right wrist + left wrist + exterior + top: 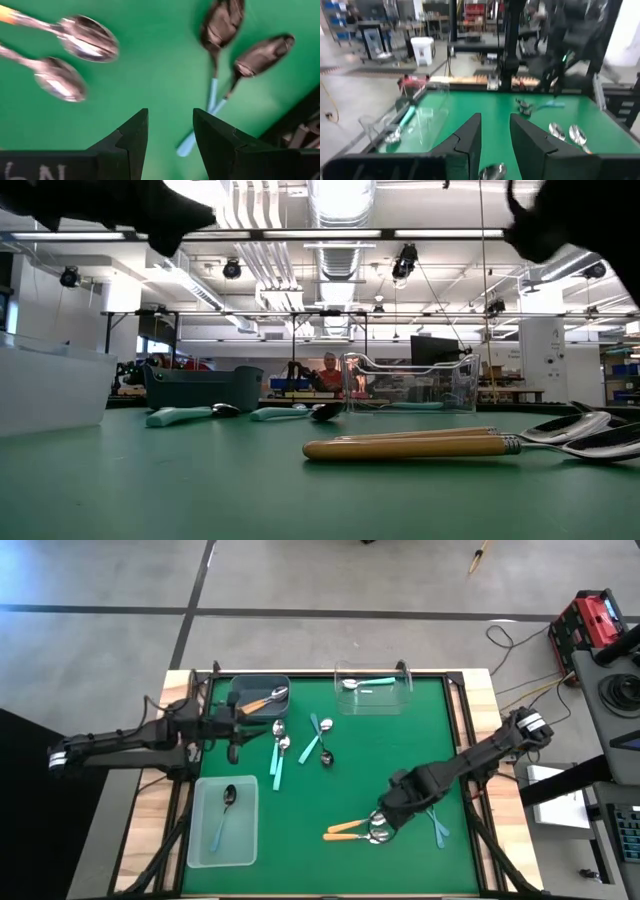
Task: Sort silverware by color (type)
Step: Put the bottom dark blue spoon into the white bin
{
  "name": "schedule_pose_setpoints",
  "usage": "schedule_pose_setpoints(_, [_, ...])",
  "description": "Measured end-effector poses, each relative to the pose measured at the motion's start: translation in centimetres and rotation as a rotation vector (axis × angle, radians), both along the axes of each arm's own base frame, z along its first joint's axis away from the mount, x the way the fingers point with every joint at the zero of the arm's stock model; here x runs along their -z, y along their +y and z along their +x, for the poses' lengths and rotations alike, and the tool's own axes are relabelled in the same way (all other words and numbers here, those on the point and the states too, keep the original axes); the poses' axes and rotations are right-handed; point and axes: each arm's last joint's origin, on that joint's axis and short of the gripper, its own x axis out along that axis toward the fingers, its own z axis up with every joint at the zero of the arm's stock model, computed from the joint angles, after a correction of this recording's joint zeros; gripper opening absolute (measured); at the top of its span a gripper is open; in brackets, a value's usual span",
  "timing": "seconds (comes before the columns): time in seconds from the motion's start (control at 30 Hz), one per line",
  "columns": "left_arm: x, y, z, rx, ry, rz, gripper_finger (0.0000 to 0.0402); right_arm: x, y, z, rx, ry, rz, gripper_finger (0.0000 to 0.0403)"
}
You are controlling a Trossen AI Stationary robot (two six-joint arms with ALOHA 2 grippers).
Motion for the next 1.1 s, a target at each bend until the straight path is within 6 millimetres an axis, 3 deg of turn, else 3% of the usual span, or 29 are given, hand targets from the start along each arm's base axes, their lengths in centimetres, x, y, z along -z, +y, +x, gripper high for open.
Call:
schedule_pose_setpoints(0.27, [-0.3,-1.2,-1.6,0.064,-0.075,-0.012,0.0084,2.7,-0.4,-2.7,0.023,0.115,-0.004,0.0146])
schedule_pose_setpoints(0.57, [0.4,-2.3,-2.2,0.141,-0.09,-0.047,0.0084,3.8,-1.7,-5.3,0.104,0.114,-0.024,0.0146])
schedule_pose_setpoints(0.87, [0.7,-3.3,-2.2,0.223,-0.086,-0.069,0.0084,6.7,-2.1,-6.0,0.121,0.086,-0.026,0.0146])
schedule_pose_setpoints(1.1, [0.8,-3.6,-2.2,0.245,-0.081,-0.073,0.0084,7.6,-2.2,-6.1,0.12,0.113,-0.042,0.0146])
